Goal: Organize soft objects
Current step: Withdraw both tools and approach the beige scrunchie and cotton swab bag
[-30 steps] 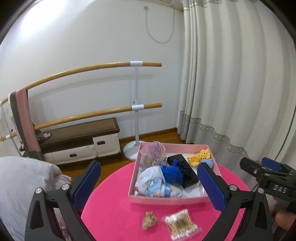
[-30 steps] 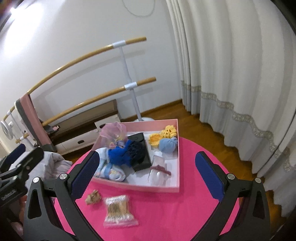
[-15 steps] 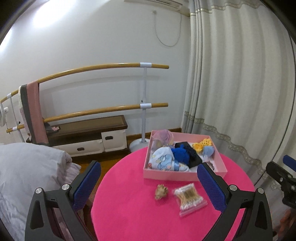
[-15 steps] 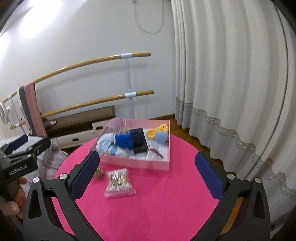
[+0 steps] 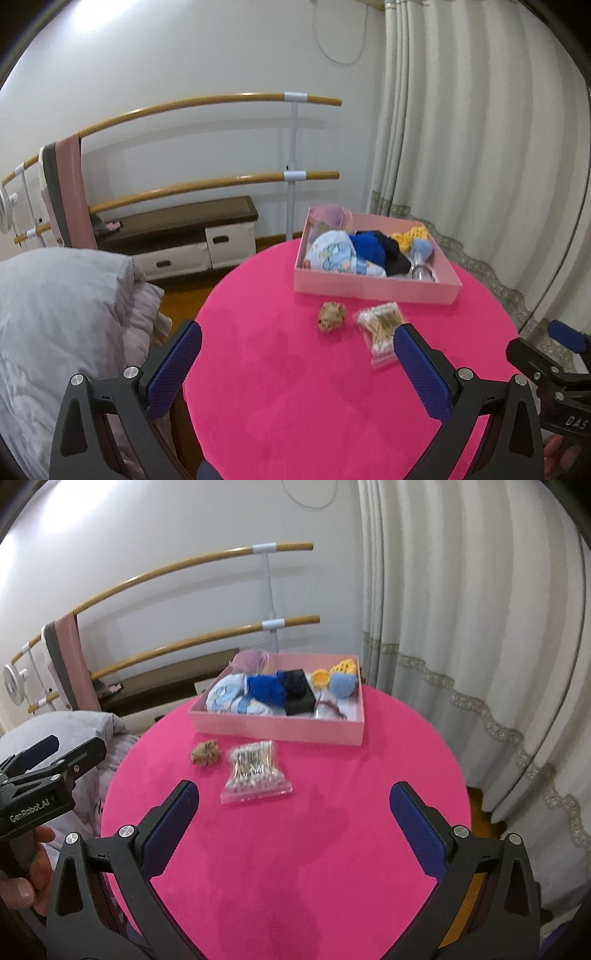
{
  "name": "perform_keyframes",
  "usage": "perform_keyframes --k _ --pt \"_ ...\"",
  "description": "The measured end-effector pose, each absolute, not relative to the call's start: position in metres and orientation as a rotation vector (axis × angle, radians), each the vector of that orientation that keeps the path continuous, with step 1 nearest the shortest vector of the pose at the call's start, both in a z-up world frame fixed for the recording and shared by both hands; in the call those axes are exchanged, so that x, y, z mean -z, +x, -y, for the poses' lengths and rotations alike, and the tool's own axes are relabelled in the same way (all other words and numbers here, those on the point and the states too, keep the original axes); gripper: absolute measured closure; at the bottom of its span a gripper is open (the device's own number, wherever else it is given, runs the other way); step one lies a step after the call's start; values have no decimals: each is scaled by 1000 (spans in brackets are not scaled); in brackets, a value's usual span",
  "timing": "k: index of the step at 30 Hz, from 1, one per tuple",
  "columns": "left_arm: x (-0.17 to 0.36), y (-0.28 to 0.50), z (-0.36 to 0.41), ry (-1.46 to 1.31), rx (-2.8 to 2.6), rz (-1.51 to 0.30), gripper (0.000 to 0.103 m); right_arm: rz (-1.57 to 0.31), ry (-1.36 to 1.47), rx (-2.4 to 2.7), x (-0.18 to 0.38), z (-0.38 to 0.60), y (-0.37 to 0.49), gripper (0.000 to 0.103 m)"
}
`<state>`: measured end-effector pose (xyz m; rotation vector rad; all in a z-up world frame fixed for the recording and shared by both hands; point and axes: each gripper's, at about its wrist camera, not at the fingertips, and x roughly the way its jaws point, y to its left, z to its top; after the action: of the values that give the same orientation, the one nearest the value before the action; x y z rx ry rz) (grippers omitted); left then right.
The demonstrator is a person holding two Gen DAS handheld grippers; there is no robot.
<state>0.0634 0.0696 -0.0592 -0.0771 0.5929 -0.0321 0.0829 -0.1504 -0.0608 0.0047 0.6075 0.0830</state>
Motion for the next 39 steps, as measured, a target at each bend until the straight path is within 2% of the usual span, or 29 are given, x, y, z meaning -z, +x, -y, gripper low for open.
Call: perform_keyframes --k 23,39 --pt "78 96 -69 -62 34 -656 0 -688 17 -92 86 152 116 0" --pt "126 205 -61 -19 49 -748 0 -828 18 -155 132 131 213 0"
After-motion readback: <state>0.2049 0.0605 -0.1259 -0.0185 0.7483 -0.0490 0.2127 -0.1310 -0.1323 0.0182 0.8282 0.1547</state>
